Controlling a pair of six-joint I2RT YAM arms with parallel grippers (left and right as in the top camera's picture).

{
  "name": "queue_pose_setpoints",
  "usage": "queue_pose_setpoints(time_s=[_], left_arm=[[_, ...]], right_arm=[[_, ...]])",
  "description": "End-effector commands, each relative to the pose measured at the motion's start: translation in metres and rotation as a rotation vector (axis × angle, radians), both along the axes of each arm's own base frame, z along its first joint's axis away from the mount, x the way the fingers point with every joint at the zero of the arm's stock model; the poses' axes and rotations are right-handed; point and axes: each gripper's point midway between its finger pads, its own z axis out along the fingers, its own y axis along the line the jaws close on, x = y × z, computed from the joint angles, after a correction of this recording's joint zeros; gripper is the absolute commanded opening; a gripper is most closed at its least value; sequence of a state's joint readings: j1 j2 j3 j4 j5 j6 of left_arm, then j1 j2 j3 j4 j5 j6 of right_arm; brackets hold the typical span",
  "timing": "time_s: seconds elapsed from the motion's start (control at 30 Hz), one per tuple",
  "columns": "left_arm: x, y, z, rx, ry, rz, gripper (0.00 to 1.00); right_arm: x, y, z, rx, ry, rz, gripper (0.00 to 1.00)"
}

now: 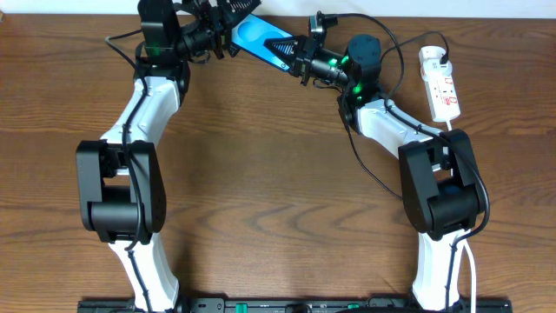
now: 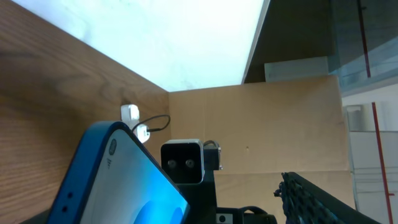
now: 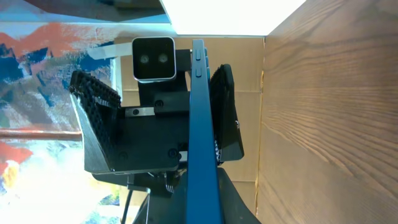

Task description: Plug charger to phone and switch on socket

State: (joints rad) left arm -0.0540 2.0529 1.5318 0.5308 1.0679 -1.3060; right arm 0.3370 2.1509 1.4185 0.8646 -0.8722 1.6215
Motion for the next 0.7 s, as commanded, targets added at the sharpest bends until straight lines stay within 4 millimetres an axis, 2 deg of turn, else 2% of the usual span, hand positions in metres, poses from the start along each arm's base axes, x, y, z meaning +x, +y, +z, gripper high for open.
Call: queue_pose_setpoints(time_s=[0.0,0.07,0.13,0.4,0.67], left_arm=[[-0.022,-0.039,0.006,-0.017,0.017,-0.109,0.77],[-0.023,-0.042,0.006,-0.023,0.030,-0.107,0.71],[-0.022,-0.045,0.006,-0.026,0.038,-0.101,0.69],[-0.019,-0.047,0.006,-0.042,0.070,-0.074,0.69],[-0.017,-0.049,0.021,-0.096,0.069,-0.061,0.70]], right_arm=[[0.004,0.005,0.016,0.025,-0.029,-0.036,0.01],[0.005,0.005,0.016,0.026,-0.029,-0.040,0.01],[0.006,0.004,0.016,0.026,-0.031,-0.048,0.01],[0.009,0.001,0.016,0.022,-0.042,-0.062,0.01],[0.012,-0.009,0.015,0.006,-0.071,-0.066,0.01]])
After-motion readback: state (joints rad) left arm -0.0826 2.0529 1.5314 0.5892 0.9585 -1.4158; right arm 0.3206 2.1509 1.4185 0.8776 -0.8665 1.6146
